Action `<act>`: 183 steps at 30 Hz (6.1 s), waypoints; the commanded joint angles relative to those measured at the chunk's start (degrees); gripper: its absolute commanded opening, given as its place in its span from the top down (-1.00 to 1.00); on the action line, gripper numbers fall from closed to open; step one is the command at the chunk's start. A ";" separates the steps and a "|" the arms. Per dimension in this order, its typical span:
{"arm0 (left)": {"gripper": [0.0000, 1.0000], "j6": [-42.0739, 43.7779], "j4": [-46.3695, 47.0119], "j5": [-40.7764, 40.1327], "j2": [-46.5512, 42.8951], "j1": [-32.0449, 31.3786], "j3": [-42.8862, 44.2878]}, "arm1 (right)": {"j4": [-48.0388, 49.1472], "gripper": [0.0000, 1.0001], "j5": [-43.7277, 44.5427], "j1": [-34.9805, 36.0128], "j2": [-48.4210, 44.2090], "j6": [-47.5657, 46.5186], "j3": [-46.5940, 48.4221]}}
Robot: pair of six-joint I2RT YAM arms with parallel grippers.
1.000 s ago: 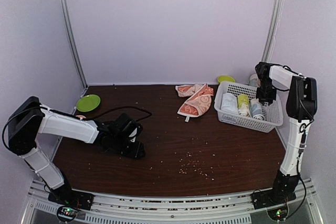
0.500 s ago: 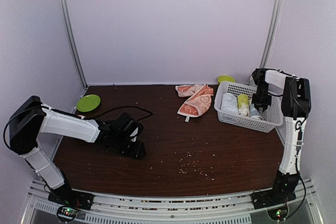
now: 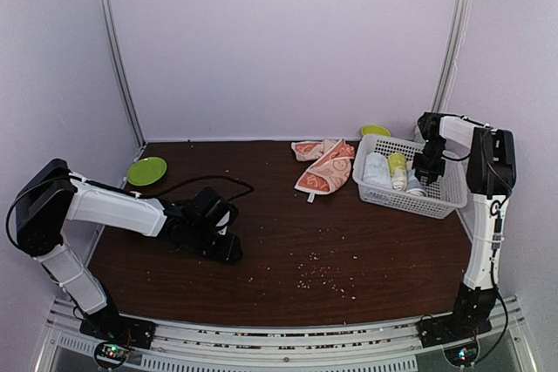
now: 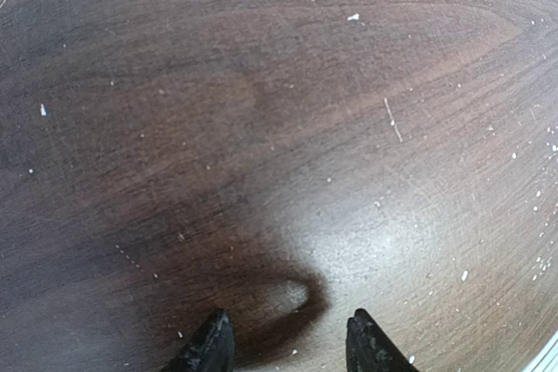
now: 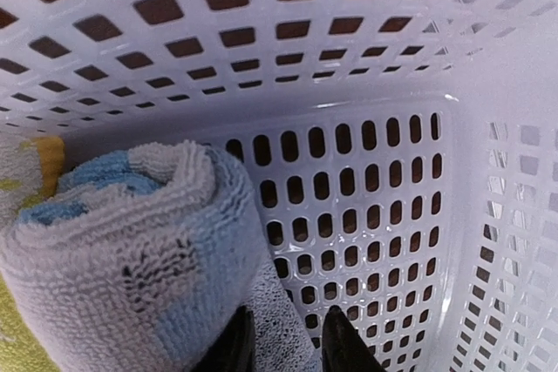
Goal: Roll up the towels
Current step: Adjust the towel in the storage box, then move the towel to the center of the board, then pick up the towel from the center of the board.
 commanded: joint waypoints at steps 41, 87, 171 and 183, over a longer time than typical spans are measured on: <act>-0.83 4.64 -6.77 -1.40 13.69 4.57 33.00 | 26.77 -0.15 4.09 23.81 -49.71 7.78 -33.52; -0.55 1.89 -3.36 -3.40 -16.38 9.64 6.46 | 10.46 -0.15 33.19 44.82 5.14 18.13 4.37; -0.53 -5.39 -9.31 -10.14 -38.21 9.55 -11.71 | 37.20 -0.40 7.82 59.37 -53.14 15.70 -67.24; -0.53 -4.78 -7.94 -8.54 -32.64 9.46 -8.07 | 50.46 -0.33 -5.84 51.04 -53.35 15.85 -71.73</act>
